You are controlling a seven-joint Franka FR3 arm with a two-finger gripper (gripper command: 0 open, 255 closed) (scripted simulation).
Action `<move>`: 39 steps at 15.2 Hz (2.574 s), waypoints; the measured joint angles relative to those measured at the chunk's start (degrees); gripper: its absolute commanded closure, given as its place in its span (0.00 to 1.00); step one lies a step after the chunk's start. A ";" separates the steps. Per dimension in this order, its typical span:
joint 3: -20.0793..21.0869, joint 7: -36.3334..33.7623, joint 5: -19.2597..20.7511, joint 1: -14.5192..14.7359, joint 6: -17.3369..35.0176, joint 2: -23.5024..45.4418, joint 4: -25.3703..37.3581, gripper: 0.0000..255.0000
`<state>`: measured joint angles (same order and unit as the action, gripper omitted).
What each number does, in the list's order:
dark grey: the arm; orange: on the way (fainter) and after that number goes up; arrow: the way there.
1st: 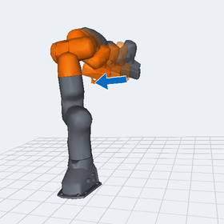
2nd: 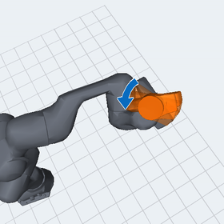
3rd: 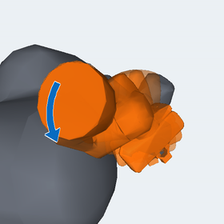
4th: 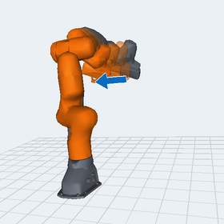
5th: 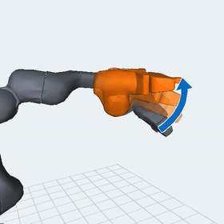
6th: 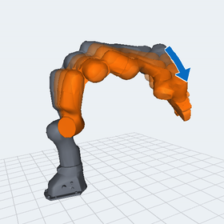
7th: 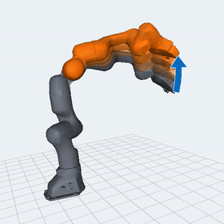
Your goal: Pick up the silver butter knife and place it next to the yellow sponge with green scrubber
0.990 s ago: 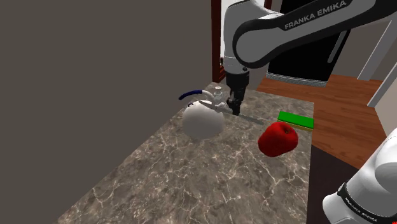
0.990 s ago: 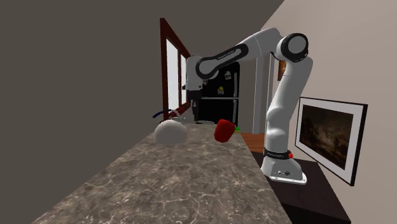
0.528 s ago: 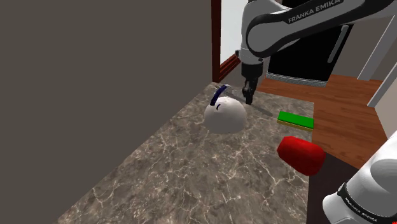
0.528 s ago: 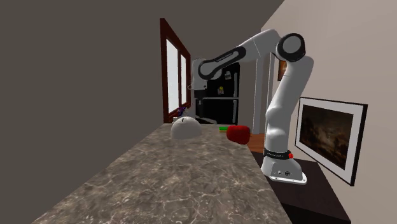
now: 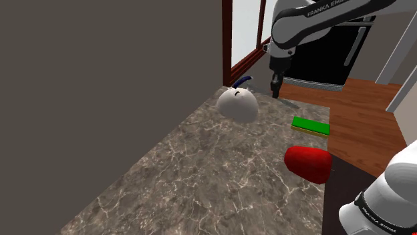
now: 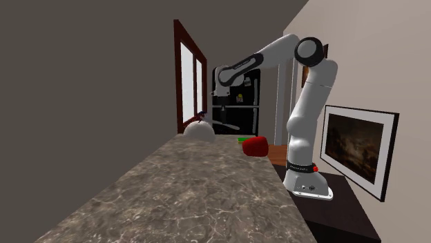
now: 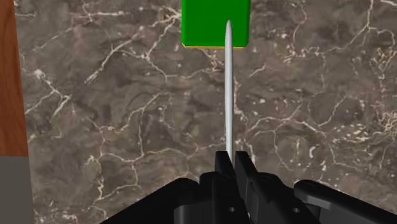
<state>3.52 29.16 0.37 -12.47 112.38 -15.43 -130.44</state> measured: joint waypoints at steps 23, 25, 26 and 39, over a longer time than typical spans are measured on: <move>-6.17 9.30 2.06 -4.49 12.21 10.17 -1.43 1.00; -6.24 9.36 2.08 -4.54 13.42 10.84 -2.17 1.00; -6.22 9.32 2.07 -4.53 13.55 11.03 -2.15 1.00; -6.15 9.26 2.07 -4.49 11.34 10.04 -1.03 0.00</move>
<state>-2.63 38.42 2.43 -16.95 123.72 -5.39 -131.47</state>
